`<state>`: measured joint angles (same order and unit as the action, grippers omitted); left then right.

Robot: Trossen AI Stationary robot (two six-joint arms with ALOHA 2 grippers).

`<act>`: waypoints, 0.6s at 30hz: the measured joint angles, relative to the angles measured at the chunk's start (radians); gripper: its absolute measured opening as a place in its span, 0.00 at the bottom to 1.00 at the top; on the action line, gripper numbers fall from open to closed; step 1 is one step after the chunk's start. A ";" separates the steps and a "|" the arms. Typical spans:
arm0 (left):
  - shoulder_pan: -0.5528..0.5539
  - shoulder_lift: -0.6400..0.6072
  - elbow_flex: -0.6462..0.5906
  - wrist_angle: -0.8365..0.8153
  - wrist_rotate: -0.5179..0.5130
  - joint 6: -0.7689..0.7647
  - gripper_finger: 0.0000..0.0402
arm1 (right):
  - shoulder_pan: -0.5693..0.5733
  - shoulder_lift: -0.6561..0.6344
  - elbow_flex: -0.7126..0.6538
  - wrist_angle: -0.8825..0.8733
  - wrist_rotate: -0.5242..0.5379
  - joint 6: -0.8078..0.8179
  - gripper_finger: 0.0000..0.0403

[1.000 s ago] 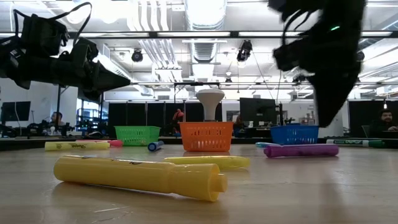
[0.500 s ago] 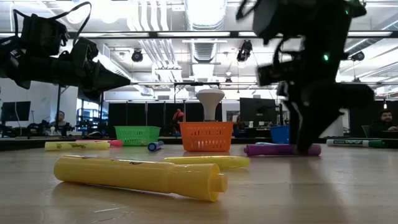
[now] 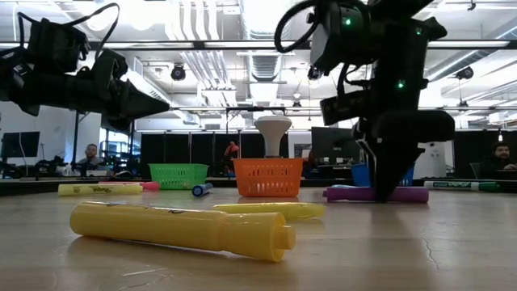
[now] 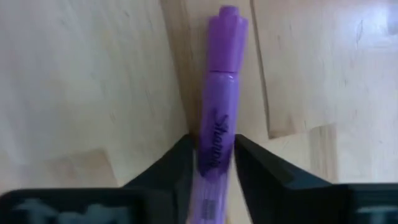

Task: Pick & Place Markers
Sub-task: Put the purple highlighter into the blue bin

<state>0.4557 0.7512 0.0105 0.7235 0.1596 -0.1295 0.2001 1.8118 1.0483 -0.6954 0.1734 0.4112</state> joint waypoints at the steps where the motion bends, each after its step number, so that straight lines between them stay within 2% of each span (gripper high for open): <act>1: -0.001 0.000 0.000 -0.001 0.000 -0.001 0.00 | -0.003 -0.002 -0.003 -0.001 -0.003 0.000 0.22; 4: -0.001 0.000 0.000 -0.001 0.000 -0.002 0.00 | -0.022 -0.019 -0.006 -0.014 -0.012 -0.019 0.12; 6: -0.001 0.000 0.000 -0.001 0.000 -0.002 0.00 | -0.052 -0.058 -0.011 -0.055 0.006 -0.023 0.12; 10: 0.000 0.000 0.000 -0.001 0.000 -0.001 0.00 | -0.156 -0.217 -0.028 -0.127 0.111 -0.014 0.12; 12: 0.000 0.000 0.000 0.005 0.000 0.001 0.00 | -0.253 -0.303 -0.046 -0.143 0.179 0.017 0.12; 15: 0.000 0.000 0.001 0.011 -0.001 0.000 0.00 | -0.456 -0.409 -0.079 -0.126 0.251 0.082 0.13; 18: 0.000 0.000 0.001 0.017 -0.002 0.000 0.00 | -0.655 -0.458 -0.123 -0.055 0.265 0.069 0.13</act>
<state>0.4553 0.7517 0.0116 0.7403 0.1581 -0.1295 -0.4546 1.3533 0.9253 -0.7506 0.4380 0.4806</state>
